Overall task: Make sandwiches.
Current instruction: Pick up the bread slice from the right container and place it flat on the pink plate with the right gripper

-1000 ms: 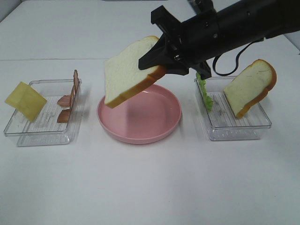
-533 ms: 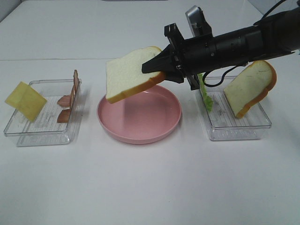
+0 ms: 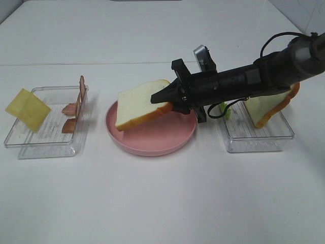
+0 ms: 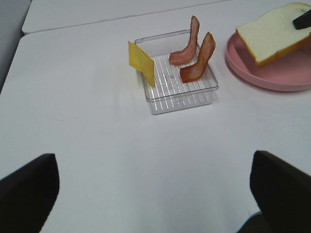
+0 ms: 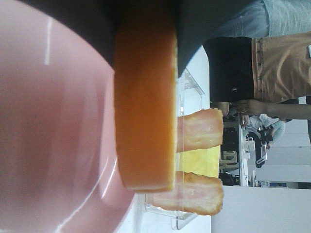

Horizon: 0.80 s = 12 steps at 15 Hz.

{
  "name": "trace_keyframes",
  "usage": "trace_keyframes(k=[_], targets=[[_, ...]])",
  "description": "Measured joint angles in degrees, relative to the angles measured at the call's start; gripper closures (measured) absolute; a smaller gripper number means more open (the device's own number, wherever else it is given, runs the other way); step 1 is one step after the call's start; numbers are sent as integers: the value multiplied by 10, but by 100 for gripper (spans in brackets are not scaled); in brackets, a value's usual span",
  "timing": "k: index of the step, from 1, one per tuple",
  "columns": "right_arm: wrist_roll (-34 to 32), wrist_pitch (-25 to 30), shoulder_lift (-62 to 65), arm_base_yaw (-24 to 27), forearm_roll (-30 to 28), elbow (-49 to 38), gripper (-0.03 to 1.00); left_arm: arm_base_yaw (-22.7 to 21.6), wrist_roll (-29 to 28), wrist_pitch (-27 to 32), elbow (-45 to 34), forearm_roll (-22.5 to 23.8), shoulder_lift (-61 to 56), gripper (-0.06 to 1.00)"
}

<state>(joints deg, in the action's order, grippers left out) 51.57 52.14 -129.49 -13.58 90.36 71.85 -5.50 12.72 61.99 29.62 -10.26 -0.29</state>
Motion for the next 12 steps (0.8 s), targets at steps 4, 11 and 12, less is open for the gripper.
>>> trace_keyframes(k=[4,11,12], targets=[[11,-13,-13,0,1,1,74,0,0,0,0,0,0,-5],[11,-19,-13,0,2,1,74,0,0,0,0,0,0,-5],[11,-19,-13,0,2,1,74,0,0,0,0,0,0,-5]])
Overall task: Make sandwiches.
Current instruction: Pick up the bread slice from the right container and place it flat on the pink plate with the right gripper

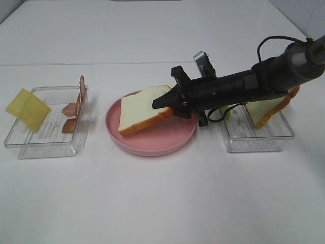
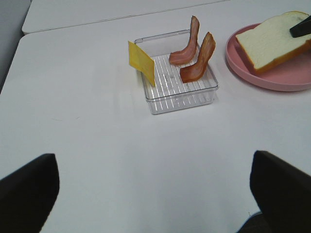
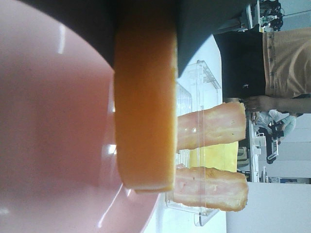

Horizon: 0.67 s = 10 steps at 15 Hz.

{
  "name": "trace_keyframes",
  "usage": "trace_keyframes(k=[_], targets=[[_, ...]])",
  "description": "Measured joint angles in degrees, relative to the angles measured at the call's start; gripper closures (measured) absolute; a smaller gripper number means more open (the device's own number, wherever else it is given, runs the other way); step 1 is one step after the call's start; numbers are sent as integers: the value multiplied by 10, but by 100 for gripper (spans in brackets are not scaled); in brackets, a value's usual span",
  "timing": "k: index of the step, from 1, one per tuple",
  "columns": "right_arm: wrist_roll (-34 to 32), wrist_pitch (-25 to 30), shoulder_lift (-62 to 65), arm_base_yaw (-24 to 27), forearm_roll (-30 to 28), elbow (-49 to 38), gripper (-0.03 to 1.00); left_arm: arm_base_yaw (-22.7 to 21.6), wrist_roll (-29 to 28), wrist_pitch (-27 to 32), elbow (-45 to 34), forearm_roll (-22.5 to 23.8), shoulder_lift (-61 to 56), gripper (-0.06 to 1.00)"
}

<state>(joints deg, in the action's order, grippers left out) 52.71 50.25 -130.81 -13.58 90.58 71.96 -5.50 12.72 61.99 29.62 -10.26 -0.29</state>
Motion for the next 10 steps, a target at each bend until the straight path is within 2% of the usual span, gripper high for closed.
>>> trace_keyframes(k=[2,5,10], targets=[[0,1,0,0,0,0,68,0,0,0,0,0,0,-5],[0,2,0,0,0,0,46,0,0,0,0,0,0,-5],[0,14,0,0,0,0,39,0,0,0,0,0,0,-5]])
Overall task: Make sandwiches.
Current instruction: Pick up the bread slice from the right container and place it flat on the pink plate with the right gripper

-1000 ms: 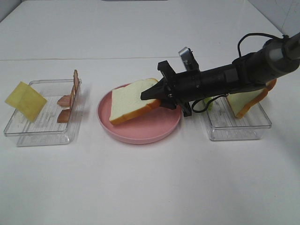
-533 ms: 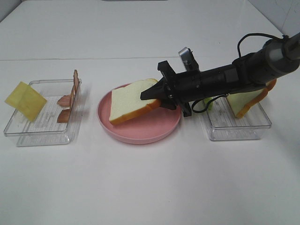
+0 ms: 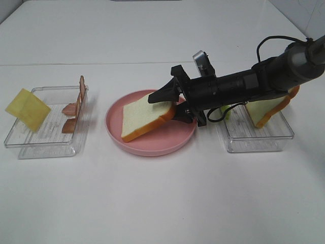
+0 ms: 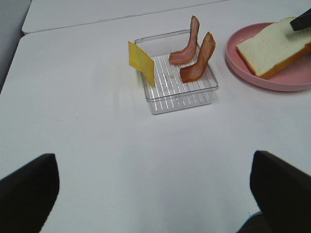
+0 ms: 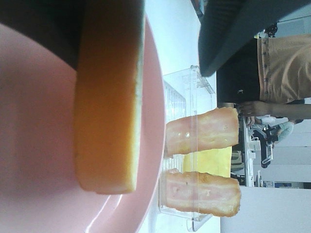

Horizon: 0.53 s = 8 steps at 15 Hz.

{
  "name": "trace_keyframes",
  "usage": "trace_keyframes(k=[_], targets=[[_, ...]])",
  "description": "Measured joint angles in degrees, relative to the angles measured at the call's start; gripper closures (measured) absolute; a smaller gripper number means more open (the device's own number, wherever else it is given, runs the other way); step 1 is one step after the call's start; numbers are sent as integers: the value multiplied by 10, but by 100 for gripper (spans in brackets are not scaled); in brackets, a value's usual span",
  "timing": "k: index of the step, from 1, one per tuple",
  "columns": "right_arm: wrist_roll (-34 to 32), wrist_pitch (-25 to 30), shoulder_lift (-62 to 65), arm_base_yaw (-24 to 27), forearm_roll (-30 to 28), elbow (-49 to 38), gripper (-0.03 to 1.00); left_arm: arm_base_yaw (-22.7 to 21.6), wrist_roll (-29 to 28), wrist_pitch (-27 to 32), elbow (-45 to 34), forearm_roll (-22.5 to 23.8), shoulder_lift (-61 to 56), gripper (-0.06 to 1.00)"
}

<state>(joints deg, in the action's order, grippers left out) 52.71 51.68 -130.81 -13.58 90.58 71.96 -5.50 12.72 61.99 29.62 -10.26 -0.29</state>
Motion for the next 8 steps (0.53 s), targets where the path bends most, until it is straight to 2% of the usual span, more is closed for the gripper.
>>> trace_keyframes(k=[8], targets=[[-13,-3,34,0,-38,0,37,0,0,0,0,0,0,-5]])
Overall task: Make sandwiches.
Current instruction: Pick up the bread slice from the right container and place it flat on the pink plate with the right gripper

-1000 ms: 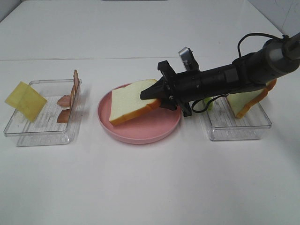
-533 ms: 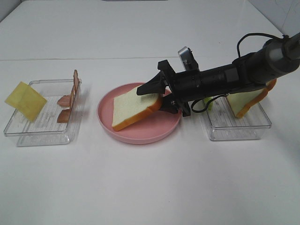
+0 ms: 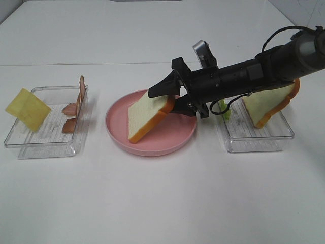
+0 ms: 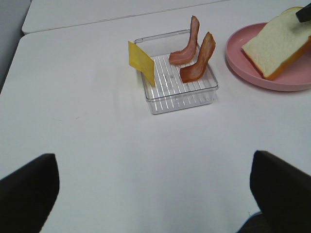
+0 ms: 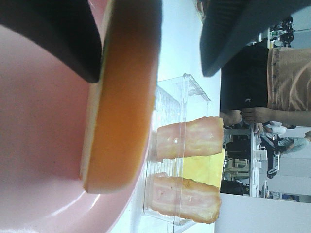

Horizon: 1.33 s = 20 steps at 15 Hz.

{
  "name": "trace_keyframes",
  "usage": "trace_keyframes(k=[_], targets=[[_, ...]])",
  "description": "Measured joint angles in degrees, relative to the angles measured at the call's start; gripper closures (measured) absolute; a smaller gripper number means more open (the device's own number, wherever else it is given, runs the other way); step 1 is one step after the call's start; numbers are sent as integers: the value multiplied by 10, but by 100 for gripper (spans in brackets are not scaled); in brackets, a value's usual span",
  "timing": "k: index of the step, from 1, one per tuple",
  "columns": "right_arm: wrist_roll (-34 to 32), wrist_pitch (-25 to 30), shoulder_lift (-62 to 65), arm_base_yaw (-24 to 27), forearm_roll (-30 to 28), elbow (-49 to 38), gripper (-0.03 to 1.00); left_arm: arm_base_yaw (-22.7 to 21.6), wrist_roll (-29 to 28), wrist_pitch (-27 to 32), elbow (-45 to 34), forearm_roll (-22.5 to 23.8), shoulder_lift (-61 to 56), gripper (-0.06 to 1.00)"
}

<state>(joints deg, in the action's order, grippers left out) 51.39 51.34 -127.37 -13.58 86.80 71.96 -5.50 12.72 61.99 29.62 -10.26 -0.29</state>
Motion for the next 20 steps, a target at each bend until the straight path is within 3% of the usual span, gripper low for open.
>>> trace_keyframes(k=[4,15,20], targets=[[-32,-11,1,0,-58,0,37,0,0,0,0,0,0,-5],[-50,-12,27,-1,-136,0,37,0,1,0,0,0,0,-5],[-108,-38,100,-1,-224,0,37,0,1,0,0,0,0,-5]])
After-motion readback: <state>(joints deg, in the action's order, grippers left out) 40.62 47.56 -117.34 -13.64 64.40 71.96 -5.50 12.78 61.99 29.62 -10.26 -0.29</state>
